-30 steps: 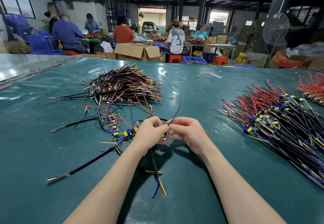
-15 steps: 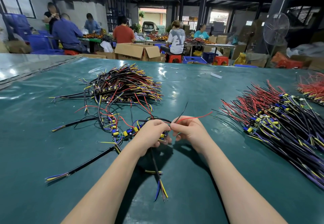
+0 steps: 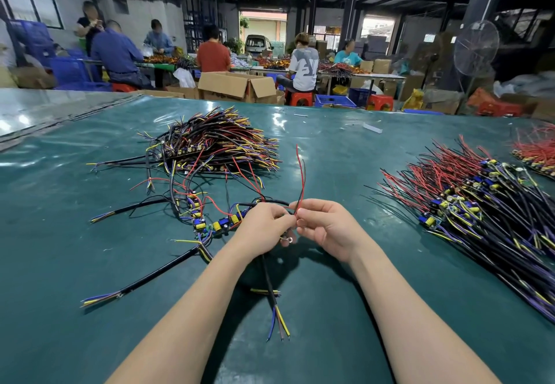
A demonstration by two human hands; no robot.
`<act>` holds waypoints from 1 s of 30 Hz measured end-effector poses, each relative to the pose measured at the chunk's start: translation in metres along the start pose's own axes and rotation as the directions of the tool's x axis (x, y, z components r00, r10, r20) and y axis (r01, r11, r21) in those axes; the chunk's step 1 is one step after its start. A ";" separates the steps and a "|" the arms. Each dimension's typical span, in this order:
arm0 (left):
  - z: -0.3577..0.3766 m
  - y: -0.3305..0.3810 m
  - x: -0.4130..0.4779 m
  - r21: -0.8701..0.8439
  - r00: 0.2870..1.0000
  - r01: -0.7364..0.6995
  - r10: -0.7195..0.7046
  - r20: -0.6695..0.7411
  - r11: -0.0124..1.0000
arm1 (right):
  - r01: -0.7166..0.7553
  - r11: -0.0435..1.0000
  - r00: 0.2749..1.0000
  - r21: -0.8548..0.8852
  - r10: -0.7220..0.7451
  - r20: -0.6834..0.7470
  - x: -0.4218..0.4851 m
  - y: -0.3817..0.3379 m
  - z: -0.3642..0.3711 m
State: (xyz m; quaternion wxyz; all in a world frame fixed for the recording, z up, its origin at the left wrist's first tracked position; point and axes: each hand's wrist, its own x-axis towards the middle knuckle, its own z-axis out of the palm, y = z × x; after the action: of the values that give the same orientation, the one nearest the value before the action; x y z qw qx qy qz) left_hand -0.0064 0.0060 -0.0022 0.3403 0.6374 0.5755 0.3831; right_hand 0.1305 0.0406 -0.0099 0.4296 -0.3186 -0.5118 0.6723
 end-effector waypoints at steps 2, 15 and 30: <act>-0.001 0.001 -0.001 -0.082 0.999 0.030 -0.027 0.034 0.996 | -0.018 1.000 0.999 0.002 0.018 -0.032 0.000 0.001 0.002; -0.006 0.004 -0.002 -0.213 0.987 0.153 -0.141 0.072 0.965 | -0.084 0.978 0.986 0.191 0.109 -0.126 -0.002 -0.006 0.007; -0.002 -0.006 0.002 -0.017 0.994 0.017 -0.019 -0.108 1.000 | -0.014 0.980 0.973 0.196 0.058 -0.223 -0.002 -0.009 0.007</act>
State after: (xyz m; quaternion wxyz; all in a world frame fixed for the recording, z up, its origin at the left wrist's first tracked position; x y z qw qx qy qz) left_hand -0.0105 0.0086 -0.0064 0.3173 0.6078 0.5957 0.4184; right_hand 0.1279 0.0368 0.0007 0.5019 -0.3595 -0.3856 0.6857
